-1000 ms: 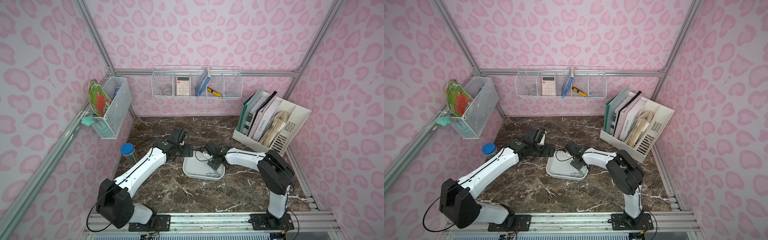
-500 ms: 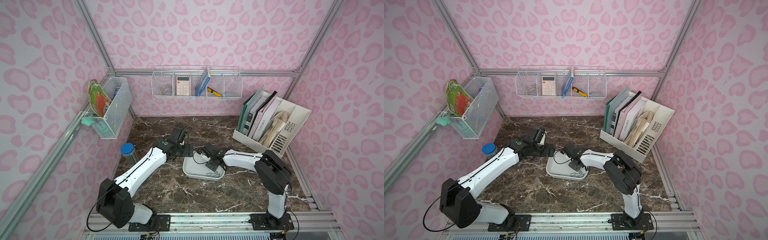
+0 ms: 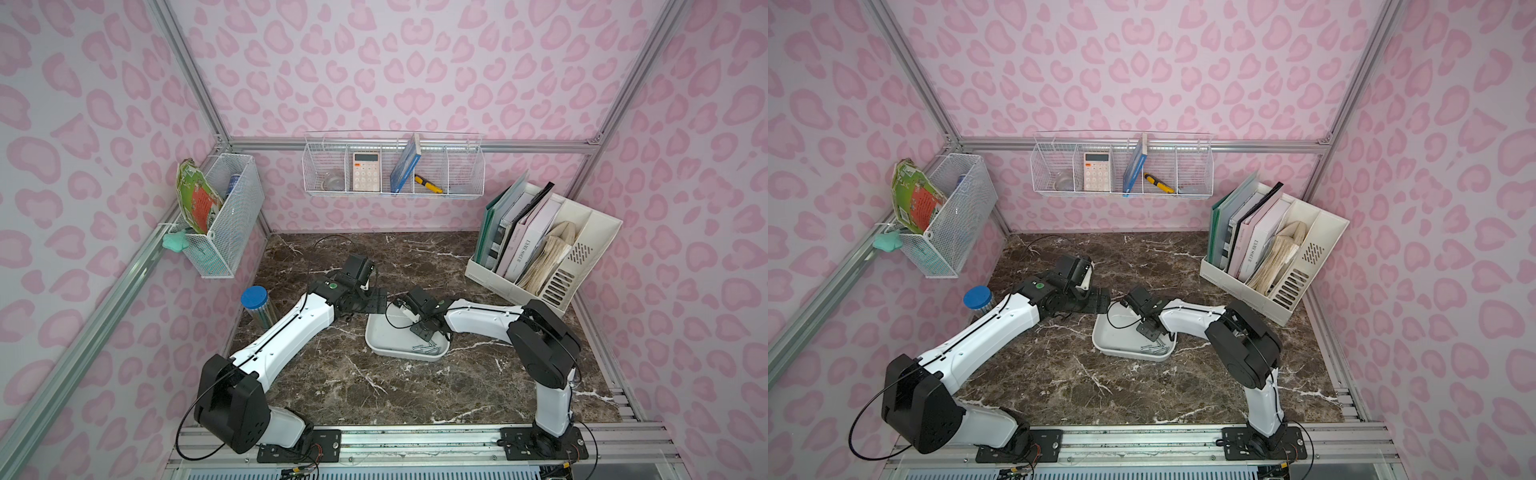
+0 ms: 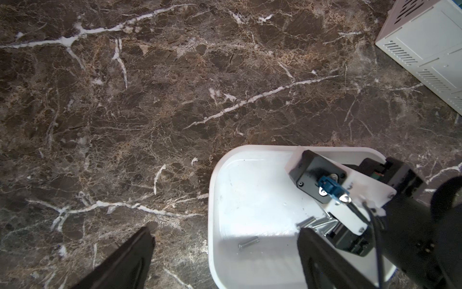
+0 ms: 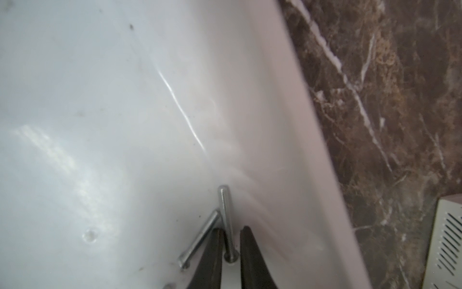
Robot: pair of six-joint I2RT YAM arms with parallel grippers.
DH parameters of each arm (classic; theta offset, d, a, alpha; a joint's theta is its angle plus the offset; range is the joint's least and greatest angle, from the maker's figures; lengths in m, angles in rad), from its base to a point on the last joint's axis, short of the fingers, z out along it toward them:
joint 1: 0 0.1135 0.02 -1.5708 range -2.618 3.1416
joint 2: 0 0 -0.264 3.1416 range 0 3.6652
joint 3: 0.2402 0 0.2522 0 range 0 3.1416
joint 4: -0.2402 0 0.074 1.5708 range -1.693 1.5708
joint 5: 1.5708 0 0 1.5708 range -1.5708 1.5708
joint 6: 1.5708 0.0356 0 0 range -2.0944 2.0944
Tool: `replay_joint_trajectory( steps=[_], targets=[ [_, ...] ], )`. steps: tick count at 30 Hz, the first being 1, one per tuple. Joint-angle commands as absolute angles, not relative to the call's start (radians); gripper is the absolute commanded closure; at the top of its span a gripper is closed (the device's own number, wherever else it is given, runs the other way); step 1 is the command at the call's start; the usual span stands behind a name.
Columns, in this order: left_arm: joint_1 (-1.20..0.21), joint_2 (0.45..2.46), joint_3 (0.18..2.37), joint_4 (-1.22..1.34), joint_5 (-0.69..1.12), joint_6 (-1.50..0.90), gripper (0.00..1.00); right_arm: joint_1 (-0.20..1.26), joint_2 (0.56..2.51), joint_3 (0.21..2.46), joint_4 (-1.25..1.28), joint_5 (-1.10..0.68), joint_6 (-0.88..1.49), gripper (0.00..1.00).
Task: Take out the screws from the storage box
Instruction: Pick up the screw from the storage box.
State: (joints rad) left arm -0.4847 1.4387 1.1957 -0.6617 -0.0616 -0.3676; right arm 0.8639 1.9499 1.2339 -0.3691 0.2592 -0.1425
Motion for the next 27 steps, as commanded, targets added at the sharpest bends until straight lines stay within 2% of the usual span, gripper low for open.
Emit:
replay_joint_trajectory(
  steps=[1,8,27],
  targets=[
    [-0.485,1.444,1.204,-0.685,-0.058,-0.365,0.05,0.865,1.966,1.233,-0.398,0.238,-0.135,0.84],
    [-0.485,1.451,1.212,-0.692,-0.064,-0.365,0.05,0.865,1.968,1.235,-0.393,0.189,-0.12,0.87],
    [-0.484,1.448,1.217,-0.701,-0.078,-0.368,0.05,0.818,2.009,1.228,-0.429,0.056,-0.034,0.82]
  ],
)
